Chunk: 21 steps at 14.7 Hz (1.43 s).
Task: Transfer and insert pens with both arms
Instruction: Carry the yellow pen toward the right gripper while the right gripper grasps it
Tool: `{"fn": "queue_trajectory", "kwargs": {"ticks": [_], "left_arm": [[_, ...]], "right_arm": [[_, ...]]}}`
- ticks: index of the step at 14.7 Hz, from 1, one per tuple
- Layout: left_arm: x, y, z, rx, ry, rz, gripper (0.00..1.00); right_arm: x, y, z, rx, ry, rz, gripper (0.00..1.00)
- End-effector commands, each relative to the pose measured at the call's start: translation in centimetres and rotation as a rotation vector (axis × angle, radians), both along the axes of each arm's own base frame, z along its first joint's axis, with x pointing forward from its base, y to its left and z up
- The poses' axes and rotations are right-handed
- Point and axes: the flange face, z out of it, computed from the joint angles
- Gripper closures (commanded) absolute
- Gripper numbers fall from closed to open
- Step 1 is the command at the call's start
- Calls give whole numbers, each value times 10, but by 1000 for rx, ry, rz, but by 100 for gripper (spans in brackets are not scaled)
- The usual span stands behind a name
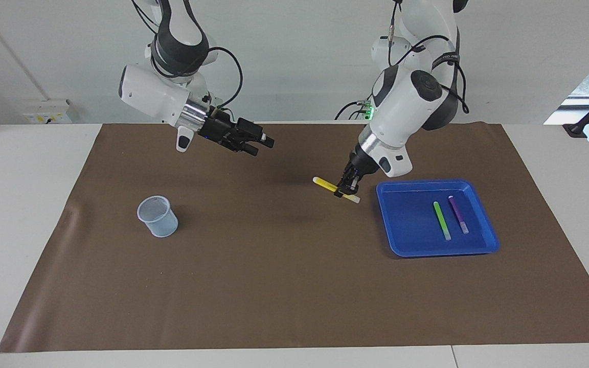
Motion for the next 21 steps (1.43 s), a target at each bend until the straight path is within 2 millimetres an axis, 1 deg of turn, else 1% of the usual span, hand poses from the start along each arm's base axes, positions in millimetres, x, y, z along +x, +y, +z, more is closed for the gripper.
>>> {"fn": "queue_trajectory", "kwargs": {"ticks": [1, 2, 4, 5, 7, 10, 13, 17, 18, 19, 20, 21], "left_arm": [[-11, -33, 2, -57, 20, 59, 100], [-19, -45, 2, -64, 25, 51, 100], [-32, -61, 1, -63, 36, 28, 100], [-39, -68, -1, -59, 43, 13, 100], [-47, -78, 0, -61, 43, -6, 100], [-56, -88, 1, -61, 43, -28, 100], [-61, -93, 1, -61, 46, -41, 100], [-64, -95, 0, -58, 49, -46, 100], [-65, -96, 0, -58, 48, -51, 100], [-65, -96, 0, -56, 48, -53, 100], [-65, -96, 0, -55, 49, -54, 100], [-65, -96, -1, -54, 52, -54, 100]], "right_arm": [[-2, 8, -2, 12, -5, -35, 0], [-1, 7, -5, 7, -14, -29, 0], [3, 10, -16, -6, -23, -20, 0], [4, 16, -19, -14, -31, -15, 0], [7, 18, -25, -22, -41, -7, 3], [7, 18, -25, -22, -41, -7, 4], [7, 18, -25, -22, -41, -7, 12], [7, 18, -25, -22, -41, -7, 33], [7, 18, -25, -23, -43, -6, 43], [7, 18, -25, -23, -43, -6, 57], [7, 18, -25, -22, -41, -3, 73], [7, 19, -25, -21, -39, -1, 91]]}}
